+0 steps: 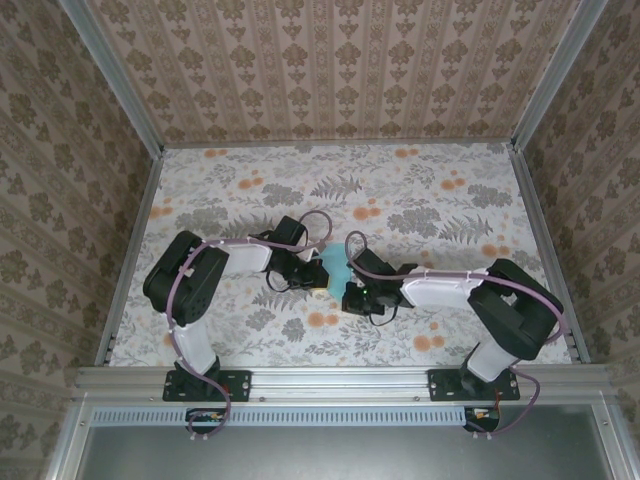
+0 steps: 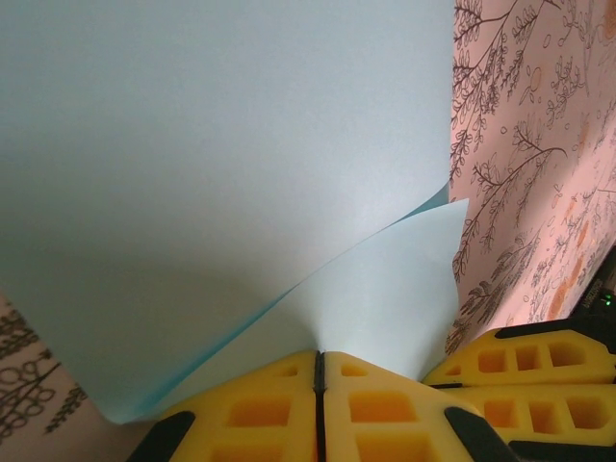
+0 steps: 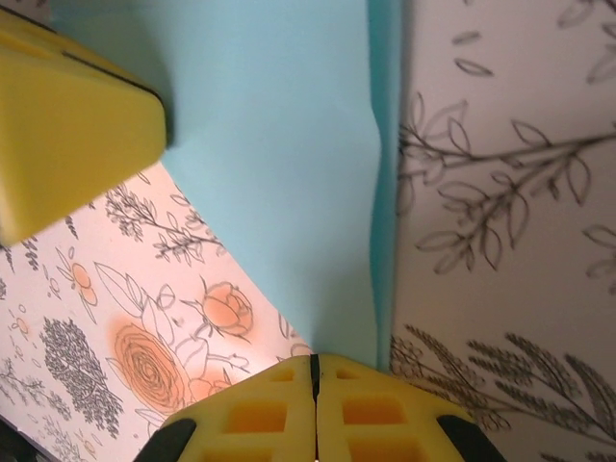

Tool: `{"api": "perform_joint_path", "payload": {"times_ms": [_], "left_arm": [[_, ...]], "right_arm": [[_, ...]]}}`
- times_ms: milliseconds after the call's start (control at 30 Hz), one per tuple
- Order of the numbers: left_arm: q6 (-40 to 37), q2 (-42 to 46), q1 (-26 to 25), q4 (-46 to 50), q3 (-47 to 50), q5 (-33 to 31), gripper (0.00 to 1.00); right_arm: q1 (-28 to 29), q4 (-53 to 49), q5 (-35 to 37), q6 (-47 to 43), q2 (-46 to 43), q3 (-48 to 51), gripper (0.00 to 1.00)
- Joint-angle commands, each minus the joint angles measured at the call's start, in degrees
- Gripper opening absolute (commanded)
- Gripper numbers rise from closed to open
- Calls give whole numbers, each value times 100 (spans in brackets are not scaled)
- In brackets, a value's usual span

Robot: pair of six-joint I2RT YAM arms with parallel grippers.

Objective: Fold a paper plane with a square sheet of paper (fold left side to right side)
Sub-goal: Third fold the triangle at the center of the table.

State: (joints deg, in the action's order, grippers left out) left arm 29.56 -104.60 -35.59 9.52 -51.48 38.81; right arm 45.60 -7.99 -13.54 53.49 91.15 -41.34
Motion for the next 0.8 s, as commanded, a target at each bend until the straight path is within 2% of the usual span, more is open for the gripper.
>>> {"api": "perform_joint_path", "payload": {"times_ms": [0, 300, 567, 767], "left_arm": [[-154, -320, 1, 472, 64, -501, 9], [-140, -298, 0, 458, 53, -492, 9], [-108, -272, -18, 454, 46, -494, 9], [-100, -281, -33, 439, 27, -480, 9]], "right_arm": [[60, -730, 113, 185, -162, 313, 7], [61, -662, 185, 285, -492, 603, 7], [65, -409, 119, -149, -1321, 381, 7], [55, -280, 198, -323, -725, -83, 7]]}}
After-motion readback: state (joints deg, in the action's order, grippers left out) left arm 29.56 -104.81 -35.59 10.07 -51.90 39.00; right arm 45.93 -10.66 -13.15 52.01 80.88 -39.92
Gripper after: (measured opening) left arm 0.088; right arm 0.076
